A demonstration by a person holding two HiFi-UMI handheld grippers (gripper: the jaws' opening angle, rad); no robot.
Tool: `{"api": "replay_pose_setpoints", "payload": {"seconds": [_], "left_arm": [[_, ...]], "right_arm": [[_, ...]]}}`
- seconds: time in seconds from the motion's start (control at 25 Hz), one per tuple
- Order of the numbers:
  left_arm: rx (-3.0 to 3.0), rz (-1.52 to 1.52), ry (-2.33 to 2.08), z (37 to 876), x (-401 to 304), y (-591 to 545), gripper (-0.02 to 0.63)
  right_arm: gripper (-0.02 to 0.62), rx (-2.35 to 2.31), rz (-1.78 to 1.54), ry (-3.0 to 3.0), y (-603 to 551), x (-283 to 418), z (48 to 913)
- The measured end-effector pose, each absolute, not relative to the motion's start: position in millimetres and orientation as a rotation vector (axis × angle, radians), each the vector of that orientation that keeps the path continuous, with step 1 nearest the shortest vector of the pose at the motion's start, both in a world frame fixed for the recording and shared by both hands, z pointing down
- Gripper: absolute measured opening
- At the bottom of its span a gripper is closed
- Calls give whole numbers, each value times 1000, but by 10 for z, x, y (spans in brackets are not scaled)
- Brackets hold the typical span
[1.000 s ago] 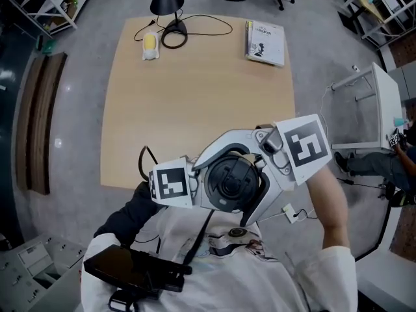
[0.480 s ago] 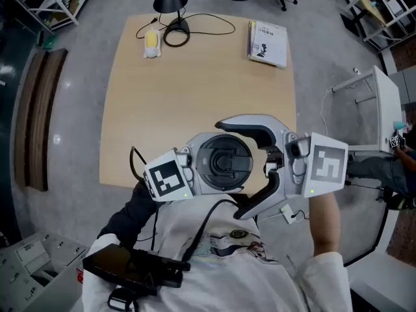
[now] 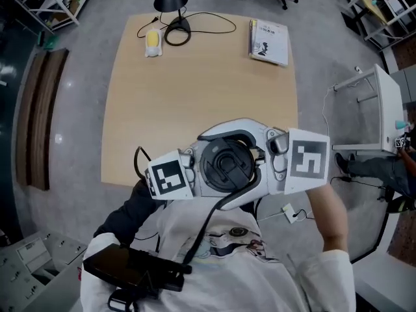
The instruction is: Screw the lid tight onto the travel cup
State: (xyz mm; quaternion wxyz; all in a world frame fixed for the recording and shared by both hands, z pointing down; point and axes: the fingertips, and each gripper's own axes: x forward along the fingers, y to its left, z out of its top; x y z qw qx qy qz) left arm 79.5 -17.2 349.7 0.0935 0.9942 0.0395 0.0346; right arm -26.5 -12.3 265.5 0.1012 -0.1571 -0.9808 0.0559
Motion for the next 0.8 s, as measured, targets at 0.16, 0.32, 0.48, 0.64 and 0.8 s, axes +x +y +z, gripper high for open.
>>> {"api": "replay_pose_setpoints", "payload": {"seconds": [0.16,0.32,0.48,0.64,0.8], "left_arm": [[2999,140,-218,3586,656,-579,407],[2969,28,80,3440,682,-257,408],[2910,38,397,3435,739,123,408],[2884,46,502,3448,808,312,407],[2846,21,343,3559,744,109,407]], "right_arm": [[502,203,175,-2972,-515,-395,2705],[591,-394,307,-3012,-167,-86,2585],[575,-916,164,-2940,92,-86,2437],[509,-1114,205,-2840,324,-134,2517],[508,-775,297,-2939,73,-299,2598]]}}
